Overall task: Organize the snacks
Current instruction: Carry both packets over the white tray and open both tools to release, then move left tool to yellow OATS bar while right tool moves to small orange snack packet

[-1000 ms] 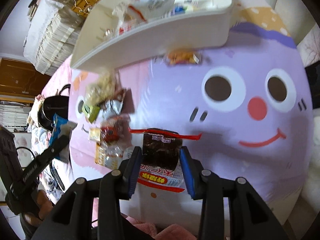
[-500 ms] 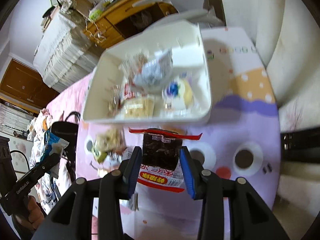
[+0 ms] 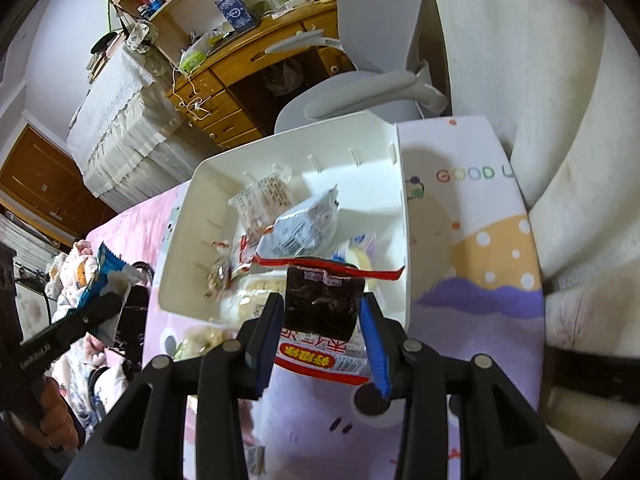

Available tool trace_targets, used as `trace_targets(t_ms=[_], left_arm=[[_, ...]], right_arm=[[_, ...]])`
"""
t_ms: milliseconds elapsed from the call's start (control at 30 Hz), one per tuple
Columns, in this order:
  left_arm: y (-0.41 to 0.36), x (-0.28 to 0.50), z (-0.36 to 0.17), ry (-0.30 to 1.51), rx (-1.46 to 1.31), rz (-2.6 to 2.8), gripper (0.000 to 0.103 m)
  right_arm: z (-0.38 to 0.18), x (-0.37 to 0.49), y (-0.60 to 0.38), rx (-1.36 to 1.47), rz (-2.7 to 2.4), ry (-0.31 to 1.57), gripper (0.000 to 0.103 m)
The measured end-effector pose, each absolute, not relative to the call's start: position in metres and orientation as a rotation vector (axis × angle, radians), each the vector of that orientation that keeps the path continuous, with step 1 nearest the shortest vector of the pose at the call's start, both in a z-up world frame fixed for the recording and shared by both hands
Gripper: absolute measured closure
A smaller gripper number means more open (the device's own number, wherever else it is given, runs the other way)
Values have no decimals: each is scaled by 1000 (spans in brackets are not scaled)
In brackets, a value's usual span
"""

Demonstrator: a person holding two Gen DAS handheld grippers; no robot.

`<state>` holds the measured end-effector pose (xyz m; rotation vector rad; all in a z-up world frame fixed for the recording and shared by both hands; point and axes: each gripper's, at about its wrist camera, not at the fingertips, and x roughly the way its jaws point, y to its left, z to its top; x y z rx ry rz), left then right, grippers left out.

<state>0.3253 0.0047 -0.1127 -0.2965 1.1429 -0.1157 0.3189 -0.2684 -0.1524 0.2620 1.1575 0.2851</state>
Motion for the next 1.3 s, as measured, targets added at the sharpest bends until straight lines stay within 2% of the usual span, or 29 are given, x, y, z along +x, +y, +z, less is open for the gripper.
trace_targets(t_ms=[267, 333, 400, 867, 1067, 1300], left_arm=[[-6, 351, -130, 1152, -285, -161, 85], [-7, 353, -131, 1152, -284, -154, 62], [-9, 354, -131, 1156, -274, -149, 54], [-4, 323, -123, 1176, -273, -87, 40], [8, 290, -117, 1165, -294, -30, 39], [28, 241, -119, 1168, -342, 69, 31]], right_arm=[[-150, 326, -264, 235, 285, 1077, 64], [-151, 327, -263, 238, 286, 1084, 64], [-153, 327, -263, 246, 287, 1096, 63], [-149, 307, -270, 252, 274, 1115, 63], [-144, 288, -268, 235, 290, 1111, 60], [-138, 266, -262, 210, 322, 1105, 54]])
